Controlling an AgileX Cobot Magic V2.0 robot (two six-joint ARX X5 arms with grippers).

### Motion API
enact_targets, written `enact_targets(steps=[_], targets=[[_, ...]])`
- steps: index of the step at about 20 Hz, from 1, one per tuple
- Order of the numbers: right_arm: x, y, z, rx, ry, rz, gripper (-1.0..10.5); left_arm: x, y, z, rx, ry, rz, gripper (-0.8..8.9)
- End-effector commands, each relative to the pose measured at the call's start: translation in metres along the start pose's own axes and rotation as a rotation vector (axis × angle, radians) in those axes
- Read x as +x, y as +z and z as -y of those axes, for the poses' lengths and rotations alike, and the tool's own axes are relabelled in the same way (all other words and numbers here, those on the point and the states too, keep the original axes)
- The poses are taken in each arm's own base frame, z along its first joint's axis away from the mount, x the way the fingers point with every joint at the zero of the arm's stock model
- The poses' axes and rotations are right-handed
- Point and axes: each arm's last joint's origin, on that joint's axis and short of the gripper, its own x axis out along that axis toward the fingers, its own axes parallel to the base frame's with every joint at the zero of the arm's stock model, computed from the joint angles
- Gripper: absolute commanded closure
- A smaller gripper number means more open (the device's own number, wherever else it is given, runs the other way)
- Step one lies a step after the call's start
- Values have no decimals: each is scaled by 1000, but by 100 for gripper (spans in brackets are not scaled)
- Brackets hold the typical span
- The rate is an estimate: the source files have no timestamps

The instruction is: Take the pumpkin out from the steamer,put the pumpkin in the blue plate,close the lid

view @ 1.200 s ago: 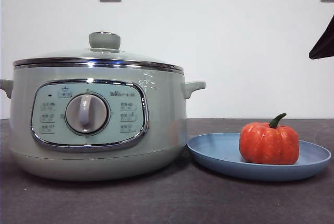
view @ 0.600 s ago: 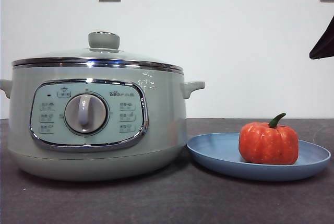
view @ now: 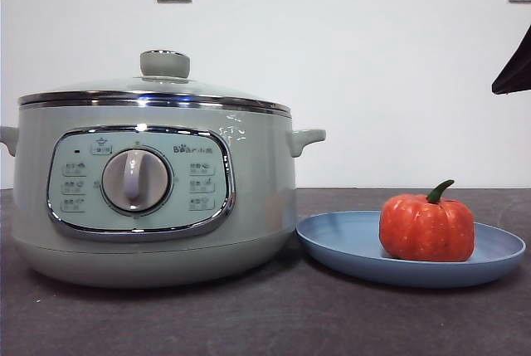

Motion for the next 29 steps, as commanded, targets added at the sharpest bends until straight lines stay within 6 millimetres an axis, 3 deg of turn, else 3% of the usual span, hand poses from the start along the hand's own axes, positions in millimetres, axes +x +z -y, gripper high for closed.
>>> enact_targets(steps=[1,4,14,22,29], targets=[[1,-2,1,-8,-4,-1,946,0,-1,0,67,11,28,817],[1,-2,1,-8,-4,-1,946,1,-6,-2,76,51,8,817],[1,-2,1,-8,-4,-1,946,3,-52,-5,15,90,-101,817],[1,-2,1,-8,-4,-1,946,-1,-68,-8,-39,259,-271,817],[1,-2,1,-8,-5,-1,946,-1,-69,-9,-40,280,-273,817]])
